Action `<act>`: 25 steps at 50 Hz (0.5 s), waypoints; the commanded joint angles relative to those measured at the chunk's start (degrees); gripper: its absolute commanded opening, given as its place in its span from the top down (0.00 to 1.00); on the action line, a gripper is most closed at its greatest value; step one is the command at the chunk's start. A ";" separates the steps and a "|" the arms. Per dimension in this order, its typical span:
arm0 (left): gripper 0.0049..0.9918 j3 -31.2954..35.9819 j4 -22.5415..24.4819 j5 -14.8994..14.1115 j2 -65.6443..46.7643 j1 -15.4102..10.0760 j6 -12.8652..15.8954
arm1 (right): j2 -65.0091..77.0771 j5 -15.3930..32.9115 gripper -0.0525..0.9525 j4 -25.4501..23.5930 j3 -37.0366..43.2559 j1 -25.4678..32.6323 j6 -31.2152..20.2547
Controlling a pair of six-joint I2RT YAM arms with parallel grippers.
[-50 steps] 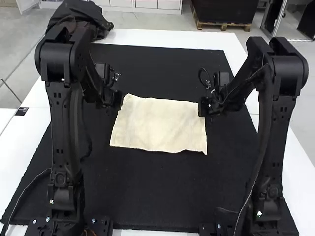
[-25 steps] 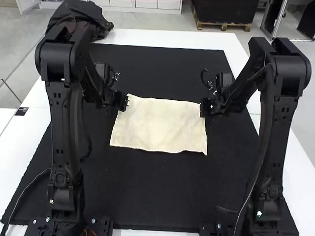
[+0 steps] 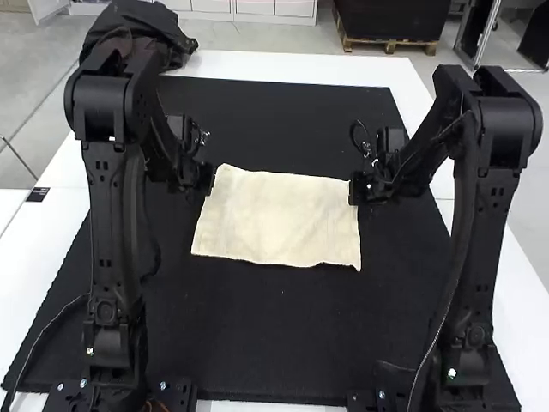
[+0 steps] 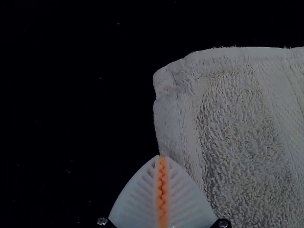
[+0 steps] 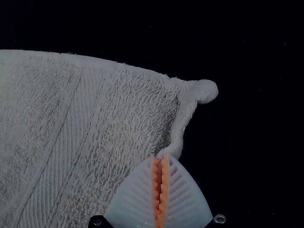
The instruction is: Fold the towel.
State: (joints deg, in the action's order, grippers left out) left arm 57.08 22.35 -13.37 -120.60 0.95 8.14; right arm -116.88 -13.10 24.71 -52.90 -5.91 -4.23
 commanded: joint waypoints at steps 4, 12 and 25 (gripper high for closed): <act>0.98 0.40 0.59 -0.08 -0.43 0.46 0.12 | 2.36 -1.84 0.97 -0.10 1.05 0.64 1.59; 0.26 1.46 -1.17 0.01 -0.25 0.37 0.21 | 2.36 -1.84 0.97 -0.01 1.31 0.38 1.77; 0.03 1.72 -1.61 0.01 -0.17 0.10 0.21 | 2.27 -1.84 0.97 0.25 1.84 0.11 1.77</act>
State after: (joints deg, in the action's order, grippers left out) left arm 58.26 21.12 -12.01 -120.57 1.80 8.10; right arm -116.88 -13.56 25.45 -52.25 -5.87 -3.01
